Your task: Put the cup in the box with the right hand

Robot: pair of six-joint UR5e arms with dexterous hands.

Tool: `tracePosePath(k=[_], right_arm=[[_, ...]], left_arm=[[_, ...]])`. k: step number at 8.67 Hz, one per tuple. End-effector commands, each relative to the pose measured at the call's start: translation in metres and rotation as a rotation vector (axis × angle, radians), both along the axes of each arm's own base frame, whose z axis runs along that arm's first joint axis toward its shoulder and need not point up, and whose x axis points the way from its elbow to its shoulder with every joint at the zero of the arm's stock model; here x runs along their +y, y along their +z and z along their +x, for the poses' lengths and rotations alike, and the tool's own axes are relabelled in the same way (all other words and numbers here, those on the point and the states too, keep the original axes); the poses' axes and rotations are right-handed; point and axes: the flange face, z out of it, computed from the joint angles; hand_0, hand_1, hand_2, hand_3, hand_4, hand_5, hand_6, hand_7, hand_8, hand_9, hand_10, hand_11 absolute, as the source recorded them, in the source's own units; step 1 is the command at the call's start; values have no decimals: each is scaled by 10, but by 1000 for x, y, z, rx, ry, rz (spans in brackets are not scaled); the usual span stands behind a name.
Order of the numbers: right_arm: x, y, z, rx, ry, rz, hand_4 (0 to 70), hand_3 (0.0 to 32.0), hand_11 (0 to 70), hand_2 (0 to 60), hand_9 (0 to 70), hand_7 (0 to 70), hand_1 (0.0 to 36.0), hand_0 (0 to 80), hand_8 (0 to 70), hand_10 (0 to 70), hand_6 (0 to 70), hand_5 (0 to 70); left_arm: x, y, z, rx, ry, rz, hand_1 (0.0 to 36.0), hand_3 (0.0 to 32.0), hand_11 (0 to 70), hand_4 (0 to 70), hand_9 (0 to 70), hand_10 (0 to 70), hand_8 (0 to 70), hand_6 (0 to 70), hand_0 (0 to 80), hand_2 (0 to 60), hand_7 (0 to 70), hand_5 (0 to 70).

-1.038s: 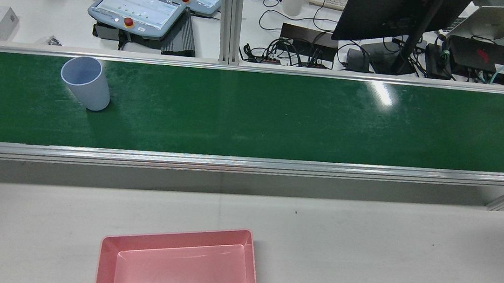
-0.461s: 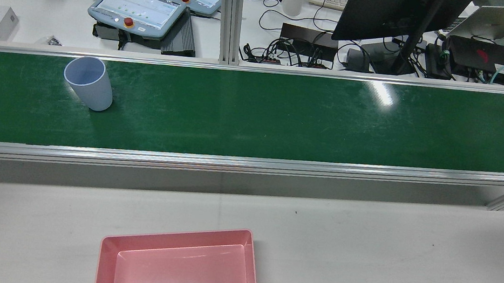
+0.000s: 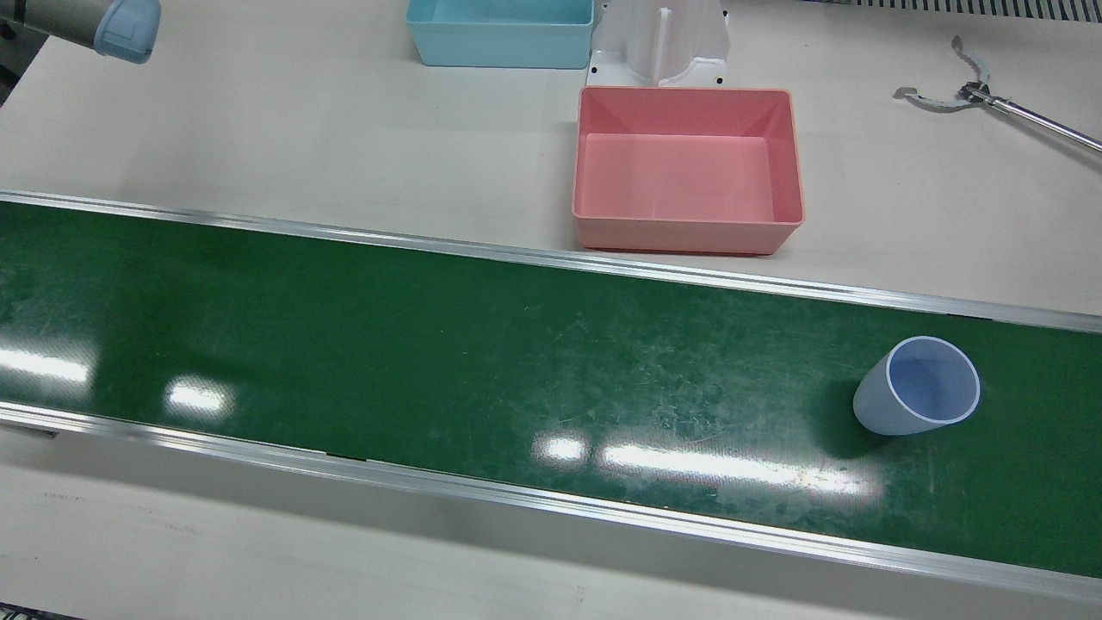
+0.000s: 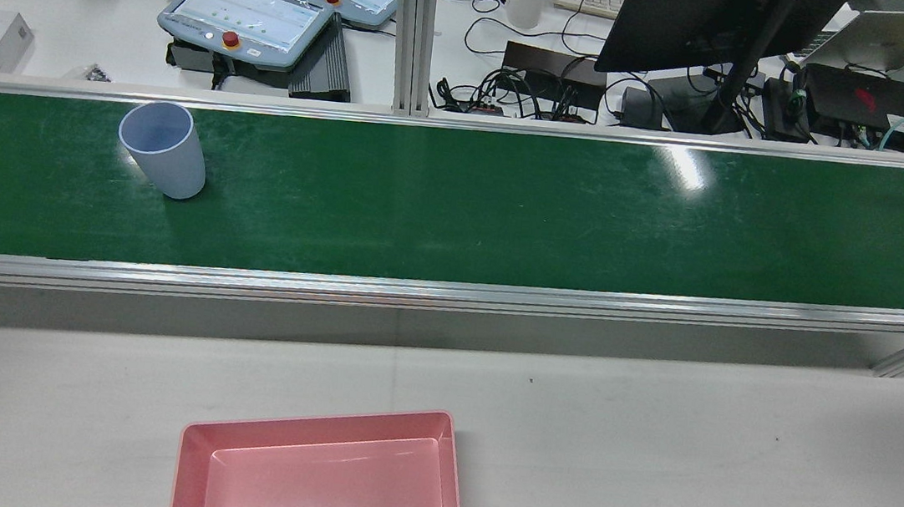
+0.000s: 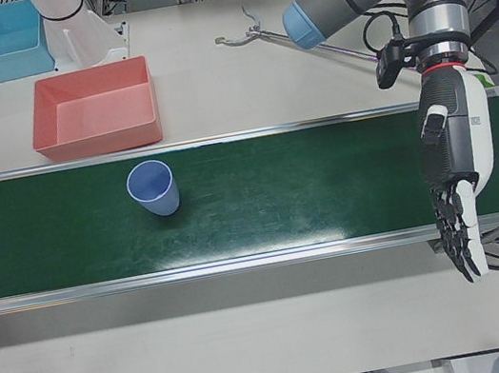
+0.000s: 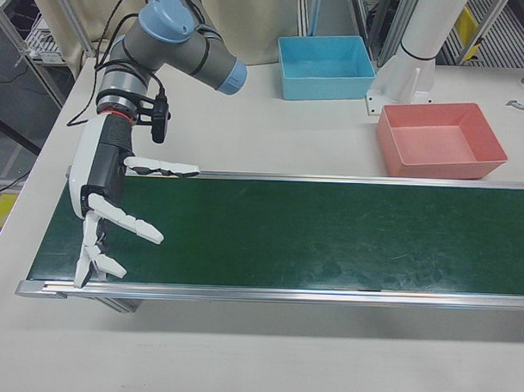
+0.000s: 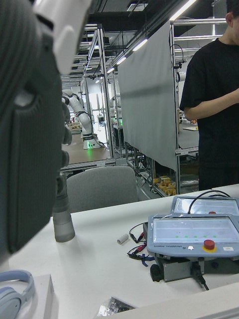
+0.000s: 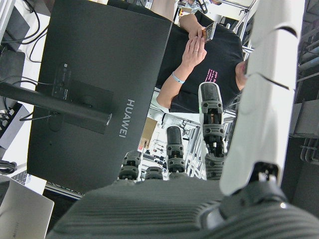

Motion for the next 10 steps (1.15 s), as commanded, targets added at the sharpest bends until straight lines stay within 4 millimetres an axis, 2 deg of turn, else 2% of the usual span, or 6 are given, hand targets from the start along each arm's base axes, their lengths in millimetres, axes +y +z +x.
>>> tracePosePath(k=[1, 8, 10], right_arm=[[-1, -1, -5, 2, -17, 1, 368, 0, 134, 22, 59, 344, 159, 562, 9, 79, 91, 60], [-2, -3, -15, -1, -34, 7, 373, 0, 137, 22, 82, 383, 154, 558, 20, 82, 99, 60], [-2, -5, -14, -7, -33, 13, 348, 0, 141, 24, 79, 366, 153, 555, 20, 84, 95, 61]], left_arm=[[0, 0, -1, 0, -1, 1, 0, 0, 0, 0, 0, 0, 0, 0, 0, 0, 0, 0], [0, -2, -1, 0, -1, 2, 0, 0, 0, 0, 0, 0, 0, 0, 0, 0, 0, 0], [0, -2, -1, 0, -1, 2, 0, 0, 0, 0, 0, 0, 0, 0, 0, 0, 0, 0]])
